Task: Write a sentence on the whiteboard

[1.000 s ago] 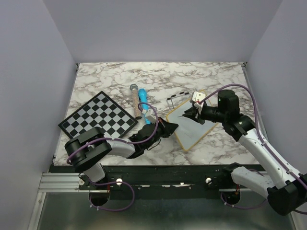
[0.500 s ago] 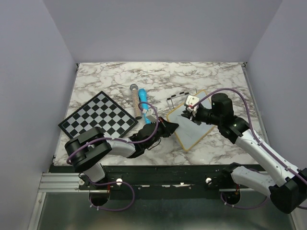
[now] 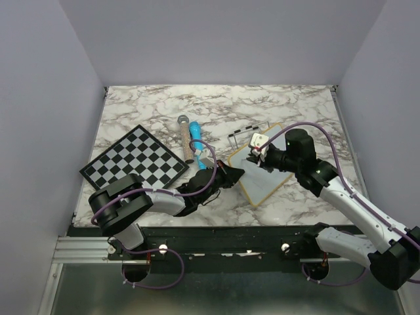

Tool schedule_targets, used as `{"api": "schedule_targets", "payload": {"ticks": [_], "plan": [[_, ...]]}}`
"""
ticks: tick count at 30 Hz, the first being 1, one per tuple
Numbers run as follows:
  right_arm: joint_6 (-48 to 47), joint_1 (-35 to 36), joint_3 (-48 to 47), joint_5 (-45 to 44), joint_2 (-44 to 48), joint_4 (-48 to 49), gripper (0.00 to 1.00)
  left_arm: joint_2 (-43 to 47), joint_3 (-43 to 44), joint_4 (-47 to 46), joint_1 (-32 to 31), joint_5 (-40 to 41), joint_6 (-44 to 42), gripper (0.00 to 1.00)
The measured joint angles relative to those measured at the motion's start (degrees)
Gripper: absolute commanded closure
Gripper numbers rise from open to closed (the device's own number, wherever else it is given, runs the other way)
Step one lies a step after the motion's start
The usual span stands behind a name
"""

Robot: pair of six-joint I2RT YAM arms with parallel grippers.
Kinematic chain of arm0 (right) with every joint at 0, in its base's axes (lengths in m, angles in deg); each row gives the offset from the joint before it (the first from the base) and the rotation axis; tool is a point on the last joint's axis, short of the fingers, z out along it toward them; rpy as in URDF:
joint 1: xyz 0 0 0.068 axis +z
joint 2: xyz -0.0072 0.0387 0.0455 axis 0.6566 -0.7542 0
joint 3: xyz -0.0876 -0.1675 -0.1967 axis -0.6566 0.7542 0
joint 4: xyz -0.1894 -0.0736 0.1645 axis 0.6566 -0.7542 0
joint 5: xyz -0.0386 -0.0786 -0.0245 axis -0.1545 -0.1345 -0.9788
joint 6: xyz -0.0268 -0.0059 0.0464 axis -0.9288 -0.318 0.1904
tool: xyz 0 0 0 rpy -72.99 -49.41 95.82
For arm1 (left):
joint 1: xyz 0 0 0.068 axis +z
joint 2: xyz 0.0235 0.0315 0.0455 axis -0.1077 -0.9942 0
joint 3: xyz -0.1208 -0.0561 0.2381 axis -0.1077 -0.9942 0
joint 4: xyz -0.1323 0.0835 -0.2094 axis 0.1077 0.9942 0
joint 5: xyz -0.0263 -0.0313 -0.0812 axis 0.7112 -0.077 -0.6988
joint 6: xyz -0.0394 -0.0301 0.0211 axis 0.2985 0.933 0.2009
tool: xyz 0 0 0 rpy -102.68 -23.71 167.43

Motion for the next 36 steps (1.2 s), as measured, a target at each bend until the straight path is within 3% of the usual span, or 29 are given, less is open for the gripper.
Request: {"api": "schedule_targets", "payload": {"ticks": [23, 36], "plan": [[-3.0, 0.0, 2.7, 0.7, 3.7, -6.2, 1.00, -0.1, 0.0, 0.1, 0.0, 0.0, 0.0, 1.00], [-0.3, 0.0, 2.5, 0.0, 3.5, -4.9, 0.99, -0.2, 0.0, -0.1, 0.1, -0.2, 0.0, 1.00]]}}
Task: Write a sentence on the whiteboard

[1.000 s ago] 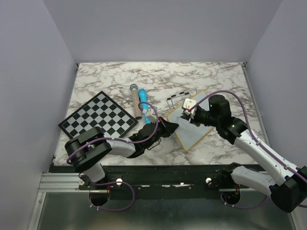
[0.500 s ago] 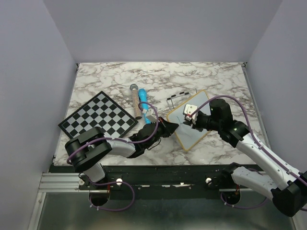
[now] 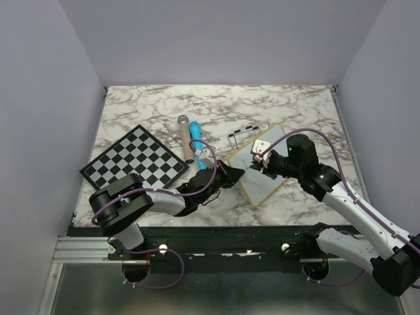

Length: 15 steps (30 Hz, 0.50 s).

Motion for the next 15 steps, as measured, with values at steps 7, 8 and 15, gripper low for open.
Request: {"api": "schedule_targets", "payload": {"ticks": [7, 8, 15], "plan": [[0.8, 0.0, -0.6, 0.0, -1.0, 1.2, 0.99, -0.3, 0.0, -0.3, 0.0, -0.1, 0.0, 1.00], [0.9, 0.0, -0.6, 0.0, -1.1, 1.4, 0.99, -0.3, 0.0, -0.3, 0.0, -0.1, 0.0, 1.00], [1.7, 0.0, -0.7, -2.4, -1.6, 3.0, 0.99, -0.4, 0.0, -0.3, 0.0, -0.2, 0.3, 1.00]]}}
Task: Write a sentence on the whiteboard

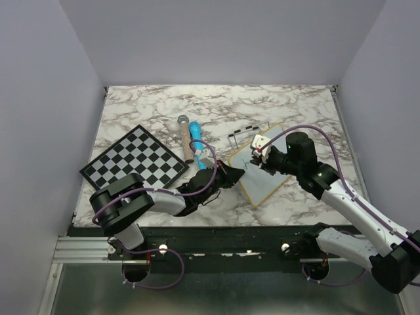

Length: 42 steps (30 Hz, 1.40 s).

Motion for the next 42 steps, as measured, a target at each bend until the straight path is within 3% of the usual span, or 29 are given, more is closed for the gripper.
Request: {"api": "schedule_targets", "payload": {"ticks": [42], "plan": [[1.6, 0.0, -0.7, -2.1, -1.6, 2.9, 0.99, -0.7, 0.0, -0.8, 0.3, -0.6, 0.2, 1.00]]}}
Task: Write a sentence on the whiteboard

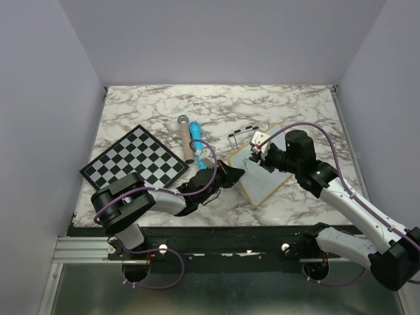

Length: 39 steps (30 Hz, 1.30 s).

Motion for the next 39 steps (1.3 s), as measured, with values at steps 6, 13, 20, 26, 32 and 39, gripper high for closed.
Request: {"api": "schedule_targets", "payload": {"ticks": [6, 13, 20, 26, 32, 39], "plan": [[-0.4, 0.0, 0.7, 0.5, 1.4, -2.4, 0.99, 0.0, 0.0, 0.0, 0.0, 0.0, 0.0, 1.00], [-1.0, 0.0, 2.1, 0.8, 3.0, -4.8, 0.99, 0.0, 0.0, 0.0, 0.0, 0.0, 0.0, 1.00], [-1.0, 0.0, 2.1, 0.8, 3.1, -5.2, 0.99, 0.0, 0.0, 0.0, 0.0, 0.0, 0.1, 1.00], [-0.3, 0.0, 0.5, 0.6, 3.1, -5.3, 1.00, 0.0, 0.0, 0.0, 0.0, 0.0, 0.1, 1.00], [0.3, -0.1, 0.0, 0.1, 2.8, -4.7, 0.99, 0.0, 0.0, -0.1, 0.0, 0.0, 0.1, 1.00], [1.1, -0.9, 0.0, 0.1, 2.1, -4.5, 1.00, 0.0, 0.0, -0.1, 0.0, 0.0, 0.0, 1.00]]}}
